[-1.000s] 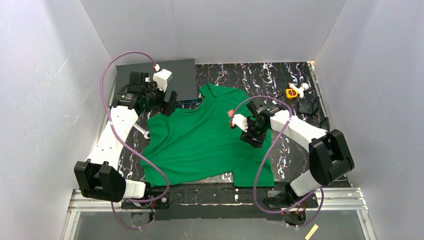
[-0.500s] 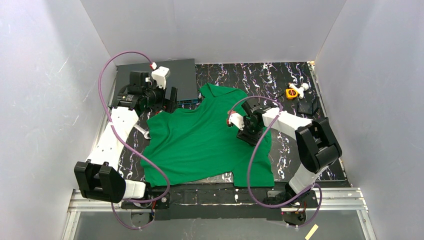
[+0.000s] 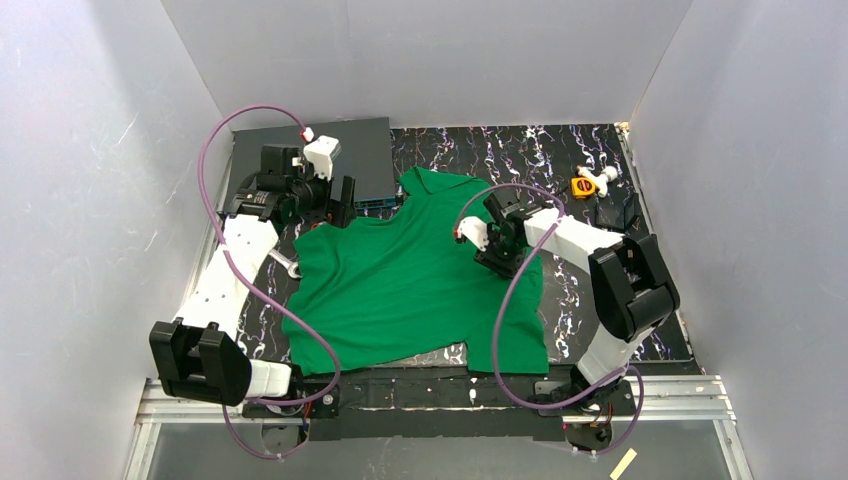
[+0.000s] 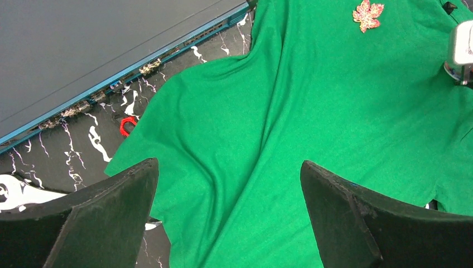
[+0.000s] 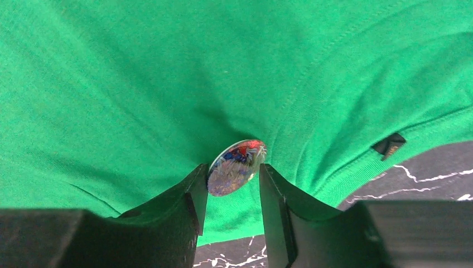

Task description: Remove the brooch from the garment

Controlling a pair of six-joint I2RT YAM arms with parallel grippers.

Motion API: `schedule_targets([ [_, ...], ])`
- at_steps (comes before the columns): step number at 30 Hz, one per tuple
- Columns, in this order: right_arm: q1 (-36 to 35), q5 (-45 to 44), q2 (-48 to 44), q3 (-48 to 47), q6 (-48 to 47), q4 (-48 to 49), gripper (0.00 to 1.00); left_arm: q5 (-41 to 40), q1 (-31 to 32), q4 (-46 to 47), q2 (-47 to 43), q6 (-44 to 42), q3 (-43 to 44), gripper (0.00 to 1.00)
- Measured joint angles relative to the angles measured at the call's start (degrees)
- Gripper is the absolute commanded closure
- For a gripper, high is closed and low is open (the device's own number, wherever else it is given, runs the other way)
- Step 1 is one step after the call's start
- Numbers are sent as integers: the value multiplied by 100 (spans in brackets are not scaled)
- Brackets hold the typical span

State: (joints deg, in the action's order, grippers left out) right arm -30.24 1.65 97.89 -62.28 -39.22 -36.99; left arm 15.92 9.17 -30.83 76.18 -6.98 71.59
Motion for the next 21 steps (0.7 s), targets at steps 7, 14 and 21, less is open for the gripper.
schedule_targets([
  [7,247,26,0,-284,28,-68,60,83,0,-2,0,-26,0,2],
  [14,704,398,42,-546,-20,-424,80,216,2,-4,46,-24,0,2],
  [21,890,994,109,-761,-216,-841,99,612,46,-7,144,-20,0,2],
])
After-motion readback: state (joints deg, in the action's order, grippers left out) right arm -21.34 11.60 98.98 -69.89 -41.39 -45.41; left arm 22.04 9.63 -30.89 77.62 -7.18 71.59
